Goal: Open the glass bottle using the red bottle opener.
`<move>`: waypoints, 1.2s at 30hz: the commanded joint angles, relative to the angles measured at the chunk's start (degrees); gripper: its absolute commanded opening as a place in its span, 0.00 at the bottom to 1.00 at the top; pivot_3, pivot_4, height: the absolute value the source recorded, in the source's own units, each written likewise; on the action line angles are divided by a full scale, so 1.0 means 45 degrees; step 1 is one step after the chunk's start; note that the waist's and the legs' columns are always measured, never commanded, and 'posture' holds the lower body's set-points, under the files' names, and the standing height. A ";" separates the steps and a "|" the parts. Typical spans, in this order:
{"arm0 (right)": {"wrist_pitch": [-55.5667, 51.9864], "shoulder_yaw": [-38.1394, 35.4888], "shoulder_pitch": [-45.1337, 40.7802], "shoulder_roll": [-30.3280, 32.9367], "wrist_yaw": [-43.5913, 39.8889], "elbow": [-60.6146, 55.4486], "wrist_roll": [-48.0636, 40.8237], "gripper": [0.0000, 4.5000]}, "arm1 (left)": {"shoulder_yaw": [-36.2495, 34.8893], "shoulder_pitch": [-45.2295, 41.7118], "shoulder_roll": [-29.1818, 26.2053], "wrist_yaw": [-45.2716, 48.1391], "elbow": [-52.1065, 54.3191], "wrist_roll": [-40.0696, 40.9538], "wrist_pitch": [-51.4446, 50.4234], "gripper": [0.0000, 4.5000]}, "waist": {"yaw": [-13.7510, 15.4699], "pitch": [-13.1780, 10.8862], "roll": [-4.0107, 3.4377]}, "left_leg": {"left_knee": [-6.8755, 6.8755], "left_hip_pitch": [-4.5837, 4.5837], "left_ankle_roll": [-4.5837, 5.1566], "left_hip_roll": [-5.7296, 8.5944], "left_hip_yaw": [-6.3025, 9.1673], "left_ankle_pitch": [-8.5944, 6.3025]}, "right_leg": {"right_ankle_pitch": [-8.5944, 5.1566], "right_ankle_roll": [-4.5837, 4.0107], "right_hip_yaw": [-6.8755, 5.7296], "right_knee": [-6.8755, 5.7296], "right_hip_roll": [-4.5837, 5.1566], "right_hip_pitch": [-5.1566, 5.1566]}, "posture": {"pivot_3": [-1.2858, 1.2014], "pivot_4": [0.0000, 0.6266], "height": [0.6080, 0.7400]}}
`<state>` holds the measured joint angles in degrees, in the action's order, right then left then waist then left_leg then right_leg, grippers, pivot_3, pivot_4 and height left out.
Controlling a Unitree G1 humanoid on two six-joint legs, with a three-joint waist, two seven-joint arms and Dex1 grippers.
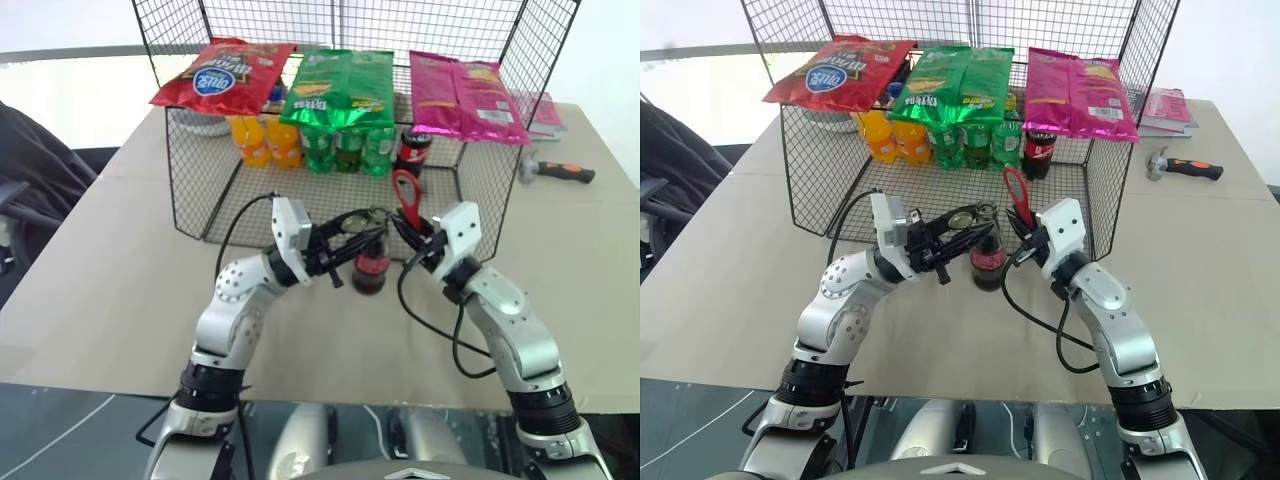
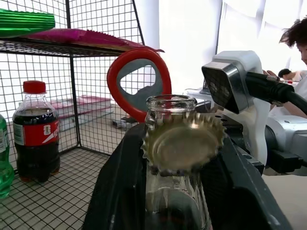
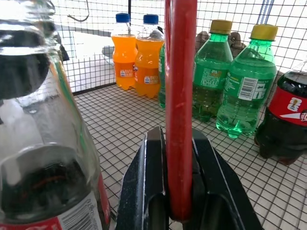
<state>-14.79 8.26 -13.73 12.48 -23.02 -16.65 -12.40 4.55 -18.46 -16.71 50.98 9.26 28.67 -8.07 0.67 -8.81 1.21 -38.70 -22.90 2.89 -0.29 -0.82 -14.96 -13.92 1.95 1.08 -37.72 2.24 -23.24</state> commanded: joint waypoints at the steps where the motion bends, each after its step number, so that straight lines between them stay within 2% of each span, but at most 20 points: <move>1: 0.0326 -0.0149 -0.0032 0.0003 -0.0006 -0.0354 0.0082 0.00 | -0.0031 -0.0025 -0.0068 0.0026 0.0375 0.0018 0.0060 0.52 | 0.0002 0.0000 0.0000 | 0.0004 -0.0005 0.0000 0.0000 -0.0002 0.0000 | 0.0001 0.0002 0.0002 0.0000 0.0000 -0.0007 | 0.52 0.24 0.77; 12: 0.0516 -0.0317 0.0118 -0.0063 0.0038 -0.0224 0.0170 0.00 | -0.0168 0.0319 -0.0418 0.0181 0.0738 0.0231 -0.0073 0.52 | -0.0009 0.0000 0.0000 | 0.0049 -0.0015 -0.0002 0.0000 -0.0017 0.0001 | 0.0005 0.0011 0.0013 0.0009 -0.0003 -0.0037 | 0.52 0.24 0.77; 25: 0.0183 -0.1447 0.0259 -0.0053 0.0164 -0.0258 -0.0554 0.00 | -0.0365 0.1078 -0.1142 0.0282 0.1404 0.0357 -0.0261 0.52 | -0.0012 -0.0003 -0.0002 | 0.0054 -0.0016 -0.0002 0.0000 -0.0027 0.0001 | 0.0004 0.0010 0.0027 0.0010 -0.0001 -0.0043 | 0.52 0.24 0.77; 30: -0.0758 -0.1895 0.0853 0.0515 -0.0276 -0.0822 -0.1365 0.00 | -0.0787 0.1738 -0.1701 0.0171 0.2142 0.0605 -0.0655 0.52 | -0.0018 -0.0007 -0.0006 | 0.0067 -0.0020 -0.0001 -0.0001 -0.0030 0.0001 | 0.0004 0.0009 0.0031 0.0013 0.0003 -0.0051 | 0.52 0.24 0.77; 36: -0.3551 -0.2309 0.2846 0.2246 -0.1659 -0.2010 -0.3391 0.00 | -0.2270 0.3696 -0.3081 0.0300 0.3321 0.1425 -0.1273 0.52 | -0.0019 -0.0014 -0.0015 | 0.0095 -0.0029 -0.0002 -0.0003 -0.0021 -0.0001 | -0.0005 -0.0004 0.0047 0.0028 0.0022 -0.0062 | 0.52 0.24 0.77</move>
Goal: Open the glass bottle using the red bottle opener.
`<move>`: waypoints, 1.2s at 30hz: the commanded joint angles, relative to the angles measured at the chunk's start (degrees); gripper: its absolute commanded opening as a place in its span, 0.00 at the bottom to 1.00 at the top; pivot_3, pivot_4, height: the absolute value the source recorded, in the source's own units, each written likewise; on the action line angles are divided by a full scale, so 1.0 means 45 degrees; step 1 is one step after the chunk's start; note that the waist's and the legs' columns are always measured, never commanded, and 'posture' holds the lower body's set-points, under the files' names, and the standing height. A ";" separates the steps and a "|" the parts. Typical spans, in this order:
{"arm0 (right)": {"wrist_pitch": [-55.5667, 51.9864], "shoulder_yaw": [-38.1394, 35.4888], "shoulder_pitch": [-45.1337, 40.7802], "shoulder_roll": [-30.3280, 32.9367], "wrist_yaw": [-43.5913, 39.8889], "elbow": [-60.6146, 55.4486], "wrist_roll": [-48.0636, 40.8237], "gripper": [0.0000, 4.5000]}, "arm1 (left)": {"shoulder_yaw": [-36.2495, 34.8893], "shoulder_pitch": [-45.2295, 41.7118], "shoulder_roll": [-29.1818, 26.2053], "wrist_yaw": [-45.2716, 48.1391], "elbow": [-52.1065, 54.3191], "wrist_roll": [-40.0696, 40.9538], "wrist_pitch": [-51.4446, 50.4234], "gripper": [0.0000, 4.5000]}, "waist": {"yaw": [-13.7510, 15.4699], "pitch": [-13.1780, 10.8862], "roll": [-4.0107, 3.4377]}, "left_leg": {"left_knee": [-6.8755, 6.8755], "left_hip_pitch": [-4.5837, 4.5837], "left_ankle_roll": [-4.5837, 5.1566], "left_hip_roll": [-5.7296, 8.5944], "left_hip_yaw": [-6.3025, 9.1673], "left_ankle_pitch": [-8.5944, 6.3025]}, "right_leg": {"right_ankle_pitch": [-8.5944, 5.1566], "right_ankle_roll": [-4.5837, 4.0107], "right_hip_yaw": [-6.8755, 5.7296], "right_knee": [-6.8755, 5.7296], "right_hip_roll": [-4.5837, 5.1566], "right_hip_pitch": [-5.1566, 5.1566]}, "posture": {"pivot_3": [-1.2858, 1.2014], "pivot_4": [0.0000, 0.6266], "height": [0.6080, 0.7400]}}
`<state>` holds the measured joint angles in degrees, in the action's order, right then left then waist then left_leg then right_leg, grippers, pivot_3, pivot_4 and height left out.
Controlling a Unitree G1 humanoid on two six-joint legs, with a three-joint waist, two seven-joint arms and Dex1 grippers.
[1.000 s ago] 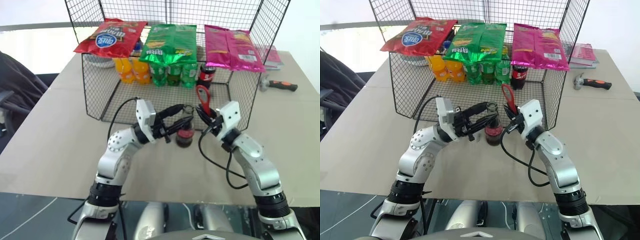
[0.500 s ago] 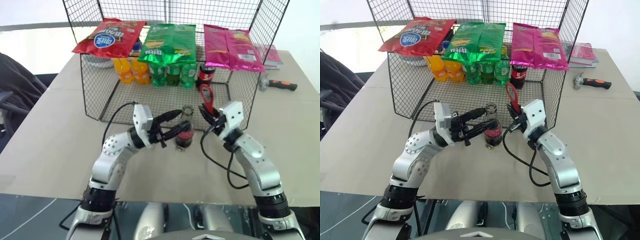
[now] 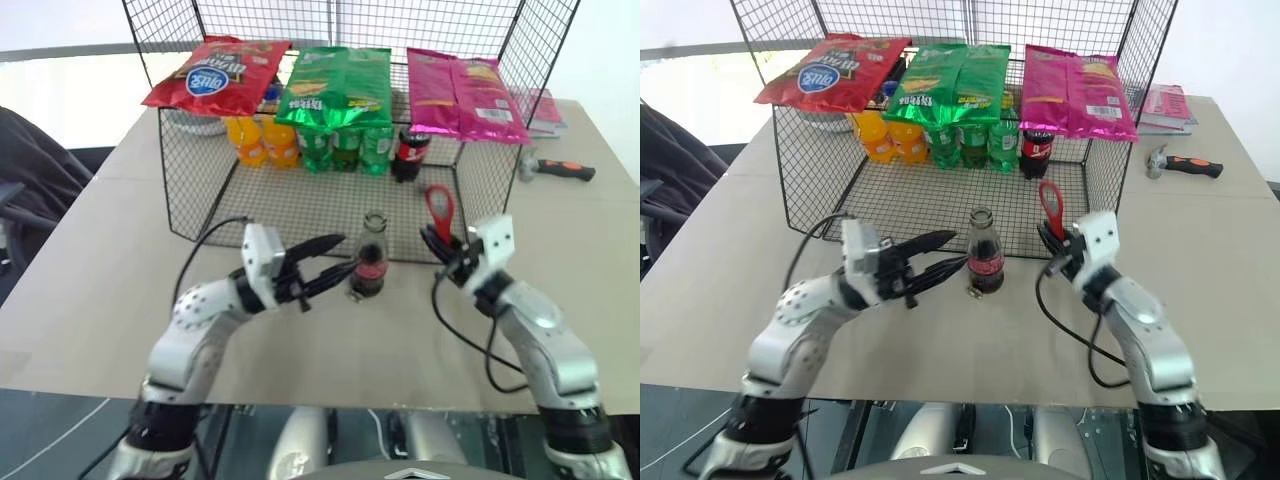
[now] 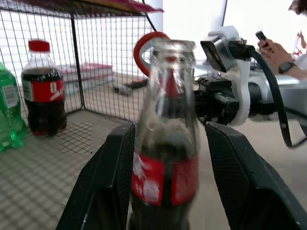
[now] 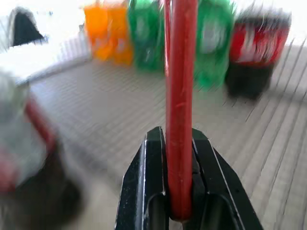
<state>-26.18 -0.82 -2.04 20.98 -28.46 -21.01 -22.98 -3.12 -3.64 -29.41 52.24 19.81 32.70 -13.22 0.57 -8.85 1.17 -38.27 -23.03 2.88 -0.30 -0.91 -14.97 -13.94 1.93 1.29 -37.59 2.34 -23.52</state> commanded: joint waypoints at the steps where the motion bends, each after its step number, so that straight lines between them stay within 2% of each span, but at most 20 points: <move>1: -0.1559 -0.0339 0.0440 0.0595 -0.0584 -0.1229 -0.1396 0.00 | -0.0668 0.0648 -0.0350 -0.0009 0.1070 0.0554 -0.0175 0.52 | 0.0007 -0.0008 -0.0011 | -0.0002 -0.0001 0.0000 0.0000 -0.0001 0.0000 | -0.0009 -0.0016 0.0007 -0.0002 0.0001 -0.0003 | 0.52 0.24 0.77; 3: -0.2312 -0.0318 0.0895 0.1072 -0.0964 -0.1680 -0.1991 0.19 | -0.0916 0.1268 -0.0460 -0.0109 0.1033 0.0337 -0.0041 0.55 | 0.0005 -0.0008 -0.0013 | -0.0010 0.0001 0.0000 0.0000 -0.0004 0.0000 | -0.0016 -0.0027 0.0032 -0.0004 0.0005 -0.0001 | 0.52 0.24 0.77; 4: -0.2638 -0.0318 0.1081 0.1238 -0.1025 -0.1826 -0.2197 0.23 | -0.1034 0.1599 -0.0492 -0.0213 0.0866 0.0150 0.0004 0.55 | 0.0002 -0.0007 -0.0013 | -0.0014 0.0003 0.0000 0.0000 -0.0008 0.0000 | -0.0017 -0.0028 0.0039 -0.0004 0.0006 -0.0001 | 0.52 0.24 0.77; 5: -0.2865 -0.0347 0.1222 0.1345 -0.1046 -0.1913 -0.2387 0.32 | -0.1097 0.1870 -0.0526 -0.0289 0.0713 -0.0056 0.0076 0.55 | -0.0007 -0.0006 -0.0011 | -0.0013 0.0007 0.0000 0.0000 -0.0012 0.0000 | -0.0018 -0.0028 0.0045 -0.0003 0.0006 0.0002 | 0.52 0.24 0.77; 10: -0.3365 -0.0560 0.1598 0.1769 -0.1189 -0.1968 -0.2823 0.85 | -0.1149 0.2848 -0.0524 -0.0657 0.0530 -0.0582 0.0170 0.55 | 0.0018 -0.0009 -0.0009 | -0.0014 0.0003 0.0000 -0.0002 -0.0011 0.0000 | -0.0020 -0.0027 0.0046 0.0001 0.0006 -0.0001 | 0.52 0.24 0.77; 11: -0.3345 -0.0554 0.1717 0.1966 -0.1339 -0.1993 -0.2796 0.93 | -0.1163 0.3019 -0.0533 -0.0710 0.0557 -0.0659 0.0187 0.55 | 0.0020 -0.0009 -0.0010 | -0.0014 0.0002 0.0000 -0.0002 -0.0011 0.0000 | -0.0020 -0.0027 0.0045 0.0007 0.0008 0.0000 | 0.52 0.24 0.77; 12: -0.3188 -0.0504 0.1838 0.2200 -0.1483 -0.1985 -0.2609 0.98 | -0.1164 0.3153 -0.0543 -0.0769 0.0585 -0.0744 0.0201 0.55 | 0.0034 -0.0009 -0.0010 | -0.0013 -0.0002 0.0000 -0.0002 -0.0011 0.0000 | -0.0021 -0.0027 0.0045 0.0016 0.0009 0.0000 | 0.52 0.24 0.77; 18: -0.0833 -0.0583 0.2242 0.3676 -0.2264 -0.1252 -0.0613 0.98 | -0.1464 0.3985 -0.0793 -0.0722 0.0581 -0.1174 0.0668 0.55 | 0.0030 -0.0009 -0.0009 | -0.0010 -0.0036 0.0004 -0.0002 -0.0009 -0.0003 | -0.0020 -0.0026 0.0033 0.0056 0.0012 -0.0015 | 0.52 0.24 0.77; 21: 0.2466 -0.0350 0.2230 0.4658 -0.2642 -0.0688 0.1763 0.98 | -0.1689 0.4360 -0.0955 -0.0531 0.0600 -0.1313 0.0944 0.55 | 0.0032 -0.0013 -0.0018 | -0.0012 -0.0040 0.0004 -0.0002 -0.0008 -0.0003 | -0.0020 -0.0027 0.0033 0.0057 0.0012 -0.0018 | 0.52 0.24 0.77; 23: 0.4026 -0.0474 0.2227 0.4792 -0.2779 -0.0435 0.2390 0.98 | -0.1804 0.4559 -0.1044 -0.0470 0.0560 -0.1397 0.1156 0.55 | 0.0032 -0.0012 -0.0015 | -0.0011 -0.0039 0.0004 -0.0002 -0.0013 -0.0003 | -0.0021 -0.0025 0.0031 0.0059 0.0009 -0.0020 | 0.52 0.24 0.77; 30: 0.5819 -0.2822 0.3700 0.4133 -0.3682 0.1156 0.0752 0.98 | -0.2533 0.5278 -0.1189 -0.0567 0.0644 -0.1589 0.1484 0.55 | 0.0076 -0.0010 -0.0009 | -0.0012 -0.0065 0.0006 -0.0004 0.0000 -0.0004 | -0.0019 -0.0026 0.0012 0.0081 0.0005 -0.0019 | 0.52 0.24 0.77; 34: 0.6152 -0.3576 0.4372 0.4510 -0.5150 0.2054 -0.0009 0.98 | -0.2783 0.5633 -0.1317 -0.0651 0.0598 -0.1926 0.1611 0.55 | 0.0049 -0.0010 -0.0010 | -0.0019 -0.0068 0.0020 -0.0004 -0.0005 -0.0012 | -0.0017 -0.0026 0.0020 0.0101 0.0007 -0.0012 | 0.52 0.24 0.77; 36: 0.7333 -0.4430 0.4331 0.4751 -0.6557 0.3839 -0.0511 0.98 | -0.3149 0.5739 -0.1427 -0.0830 0.0366 -0.2206 0.1733 0.55 | 0.0023 -0.0008 -0.0013 | -0.0019 -0.0053 0.0020 -0.0005 -0.0007 -0.0012 | -0.0017 -0.0026 0.0027 0.0098 0.0005 -0.0004 | 0.52 0.24 0.77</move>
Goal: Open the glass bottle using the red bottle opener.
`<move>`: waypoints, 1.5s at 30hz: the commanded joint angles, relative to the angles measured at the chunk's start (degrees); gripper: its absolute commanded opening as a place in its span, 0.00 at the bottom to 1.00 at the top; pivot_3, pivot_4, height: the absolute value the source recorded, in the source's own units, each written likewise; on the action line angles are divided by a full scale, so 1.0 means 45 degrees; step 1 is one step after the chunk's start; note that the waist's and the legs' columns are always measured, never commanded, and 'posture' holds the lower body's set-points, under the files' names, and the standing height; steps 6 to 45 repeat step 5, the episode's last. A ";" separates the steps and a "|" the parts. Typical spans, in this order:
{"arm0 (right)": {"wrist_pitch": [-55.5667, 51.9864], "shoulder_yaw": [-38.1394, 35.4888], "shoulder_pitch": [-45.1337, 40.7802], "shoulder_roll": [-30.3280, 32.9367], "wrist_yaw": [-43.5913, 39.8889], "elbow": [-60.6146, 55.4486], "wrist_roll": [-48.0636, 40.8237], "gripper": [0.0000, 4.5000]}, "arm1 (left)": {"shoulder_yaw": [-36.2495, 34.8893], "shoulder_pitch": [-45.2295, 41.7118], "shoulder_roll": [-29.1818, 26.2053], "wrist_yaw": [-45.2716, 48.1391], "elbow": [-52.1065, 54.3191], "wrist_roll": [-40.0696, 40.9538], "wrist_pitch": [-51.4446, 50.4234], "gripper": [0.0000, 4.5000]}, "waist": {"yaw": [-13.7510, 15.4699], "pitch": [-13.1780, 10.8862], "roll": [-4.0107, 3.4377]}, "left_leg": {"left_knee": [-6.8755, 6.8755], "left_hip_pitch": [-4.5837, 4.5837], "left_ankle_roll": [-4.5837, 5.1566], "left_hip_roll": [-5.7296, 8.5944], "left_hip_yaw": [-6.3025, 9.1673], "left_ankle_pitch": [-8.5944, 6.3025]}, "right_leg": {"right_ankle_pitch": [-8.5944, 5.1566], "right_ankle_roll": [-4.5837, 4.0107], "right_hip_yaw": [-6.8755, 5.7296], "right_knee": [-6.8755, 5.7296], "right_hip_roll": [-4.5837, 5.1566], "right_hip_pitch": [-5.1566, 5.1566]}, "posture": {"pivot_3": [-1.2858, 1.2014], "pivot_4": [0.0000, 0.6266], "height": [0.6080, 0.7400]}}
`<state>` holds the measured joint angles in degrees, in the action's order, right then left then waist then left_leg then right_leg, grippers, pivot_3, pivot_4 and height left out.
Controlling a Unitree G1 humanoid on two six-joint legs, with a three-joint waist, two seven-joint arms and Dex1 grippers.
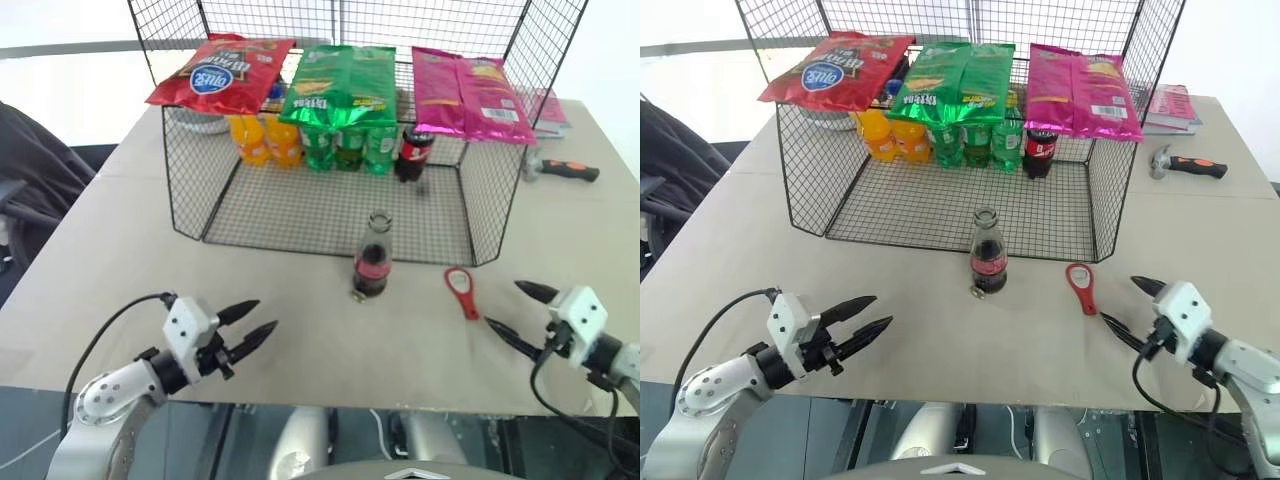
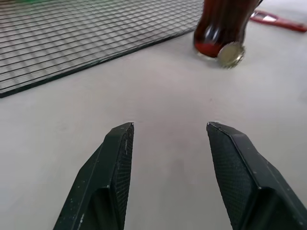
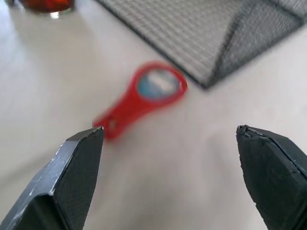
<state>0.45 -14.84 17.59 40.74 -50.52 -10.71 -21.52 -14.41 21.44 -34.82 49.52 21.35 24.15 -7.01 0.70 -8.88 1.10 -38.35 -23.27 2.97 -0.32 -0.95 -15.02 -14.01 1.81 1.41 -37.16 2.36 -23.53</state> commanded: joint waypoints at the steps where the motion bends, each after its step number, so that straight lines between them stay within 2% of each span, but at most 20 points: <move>1: 0.1876 -0.1618 -0.0140 0.0420 -0.2212 0.2304 -0.1069 0.98 | -0.0782 0.0185 -0.0247 -0.0269 -0.0043 -0.0340 0.0380 0.55 | -0.0002 -0.0004 -0.0001 | 0.0000 0.0013 0.0000 -0.0001 -0.0001 0.0000 | 0.0000 0.0000 0.0000 0.0000 -0.0002 0.0013 | 0.52 0.24 0.77; 5: 0.2435 -0.1793 -0.0939 0.0714 -0.3274 0.4055 -0.1202 0.98 | -0.0936 0.0202 -0.0244 -0.0347 -0.0193 -0.0504 0.0437 0.55 | -0.0012 -0.0007 -0.0004 | 0.0006 0.0069 0.0002 -0.0003 -0.0024 -0.0002 | -0.0003 -0.0001 0.0018 0.0001 -0.0001 0.0050 | 0.52 0.24 0.77; 45: 0.2435 -0.1793 -0.0939 0.0714 -0.3274 0.4055 -0.1202 0.98 | -0.0936 0.0202 -0.0244 -0.0347 -0.0193 -0.0504 0.0437 0.55 | -0.0012 -0.0007 -0.0004 | 0.0006 0.0069 0.0002 -0.0003 -0.0024 -0.0002 | -0.0003 -0.0001 0.0018 0.0001 -0.0001 0.0050 | 0.52 0.24 0.77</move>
